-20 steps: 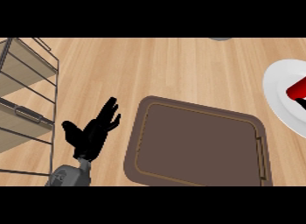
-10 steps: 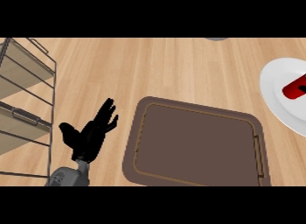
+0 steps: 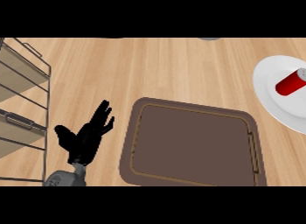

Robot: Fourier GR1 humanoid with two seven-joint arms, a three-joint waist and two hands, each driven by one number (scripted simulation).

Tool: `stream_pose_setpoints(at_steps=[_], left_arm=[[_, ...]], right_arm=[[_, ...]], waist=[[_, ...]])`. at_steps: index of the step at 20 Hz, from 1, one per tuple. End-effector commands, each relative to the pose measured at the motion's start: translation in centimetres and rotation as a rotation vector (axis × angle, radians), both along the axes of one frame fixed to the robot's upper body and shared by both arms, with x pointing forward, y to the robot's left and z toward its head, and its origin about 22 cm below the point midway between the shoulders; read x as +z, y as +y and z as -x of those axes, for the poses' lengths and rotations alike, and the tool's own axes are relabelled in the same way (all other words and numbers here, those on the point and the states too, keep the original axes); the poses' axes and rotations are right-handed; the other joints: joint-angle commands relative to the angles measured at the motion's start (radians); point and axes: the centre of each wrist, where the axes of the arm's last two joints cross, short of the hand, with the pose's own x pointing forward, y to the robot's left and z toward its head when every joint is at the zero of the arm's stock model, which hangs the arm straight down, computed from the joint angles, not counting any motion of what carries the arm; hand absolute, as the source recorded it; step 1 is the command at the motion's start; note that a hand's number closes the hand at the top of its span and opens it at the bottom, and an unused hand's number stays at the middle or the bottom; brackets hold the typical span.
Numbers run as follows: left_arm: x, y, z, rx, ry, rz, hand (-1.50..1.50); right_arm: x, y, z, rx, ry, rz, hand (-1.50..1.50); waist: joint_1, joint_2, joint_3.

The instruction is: Pick the can from the tray and place it in the plate

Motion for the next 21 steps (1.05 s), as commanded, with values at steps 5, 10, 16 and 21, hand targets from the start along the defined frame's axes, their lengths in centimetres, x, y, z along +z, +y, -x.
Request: stream_pose_setpoints(at_steps=[5, 10, 16, 21], left_arm=[[-0.9, 4.6, 1.5, 0.076, 0.158, -0.157, 0.0], [0.3, 3.2, 0.2, 0.096, 0.131, -0.161, 0.0], [0.7, 3.7, 0.8, 0.104, 0.15, -0.162, 0.0], [0.2, 2.9, 0.7, 0.088, 0.148, -0.159, 0.0]], right_arm=[[-0.9, -4.1, 5.6, 0.165, 0.025, -0.045, -1.5], [-1.8, -5.5, 8.7, 0.198, 0.083, 0.042, -1.5], [-2.2, -6.1, 10.3, 0.224, 0.129, 0.077, -1.5], [-3.0, -6.2, 11.3, 0.202, 0.134, 0.08, -1.5]], waist=[[-0.006, -0.013, 0.029], [-0.008, -0.014, 0.03], [-0.012, -0.022, 0.026], [-0.012, -0.02, 0.027]])
